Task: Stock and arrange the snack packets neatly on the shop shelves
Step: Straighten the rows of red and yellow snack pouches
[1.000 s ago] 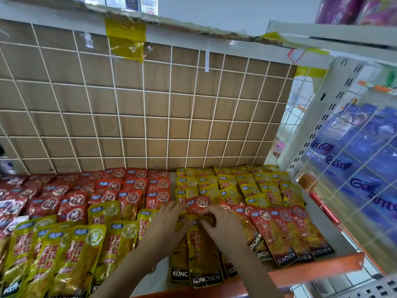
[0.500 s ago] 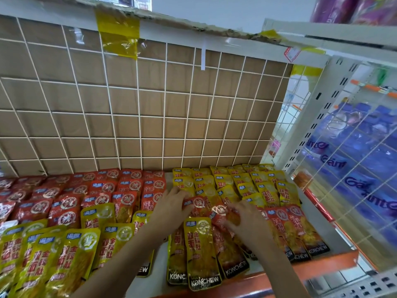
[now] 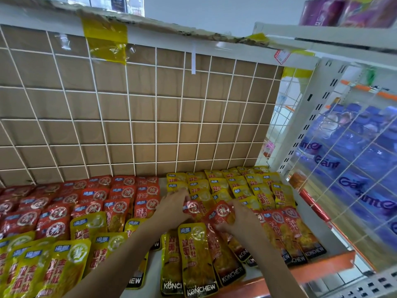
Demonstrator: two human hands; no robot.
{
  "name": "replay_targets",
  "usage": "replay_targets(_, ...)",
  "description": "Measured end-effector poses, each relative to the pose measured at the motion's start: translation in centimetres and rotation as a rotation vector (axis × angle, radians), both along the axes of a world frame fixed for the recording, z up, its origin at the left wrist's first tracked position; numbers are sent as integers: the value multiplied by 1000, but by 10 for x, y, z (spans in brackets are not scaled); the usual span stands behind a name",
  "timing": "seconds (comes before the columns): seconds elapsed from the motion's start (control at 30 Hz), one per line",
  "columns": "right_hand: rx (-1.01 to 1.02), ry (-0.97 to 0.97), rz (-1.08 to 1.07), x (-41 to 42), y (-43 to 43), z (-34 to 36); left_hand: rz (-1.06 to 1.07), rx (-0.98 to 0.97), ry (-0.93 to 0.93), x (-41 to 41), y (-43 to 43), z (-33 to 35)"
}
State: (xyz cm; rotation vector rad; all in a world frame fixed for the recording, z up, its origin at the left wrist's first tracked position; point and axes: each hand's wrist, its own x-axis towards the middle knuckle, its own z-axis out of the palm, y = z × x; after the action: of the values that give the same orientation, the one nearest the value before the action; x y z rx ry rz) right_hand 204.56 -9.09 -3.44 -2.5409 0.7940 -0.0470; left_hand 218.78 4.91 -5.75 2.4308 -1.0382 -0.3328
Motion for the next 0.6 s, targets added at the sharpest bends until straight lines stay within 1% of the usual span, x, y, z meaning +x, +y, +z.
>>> replay_targets(0.07, 27, -36, -17, -1, -1, 1, -6, -53, 69, 1, -1, -1)
replay_targets(0.13, 66, -84, -37, -3, -2, 2, 7, -139, 177, 4, -2, -1)
replay_targets(0.2, 96, -153, -62, -6, -5, 3, 17, -215, 234, 7, -4, -1)
replay_targets(0.3, 143, -288, -124, -11, -11, 6, 27, -266, 254, 11, -7, -1)
replay_targets(0.43, 146, -395, -178, -20, -21, 8, 98, -366, 239, 17, -14, 1)
replay_targets(0.53, 154, -456, -239, -28, -29, 9, 168, -524, 251, 19, -19, 12)
replay_targets(0.6, 174, -505, -269, -35, -33, 11, 204, -652, 342, 21, -19, 21)
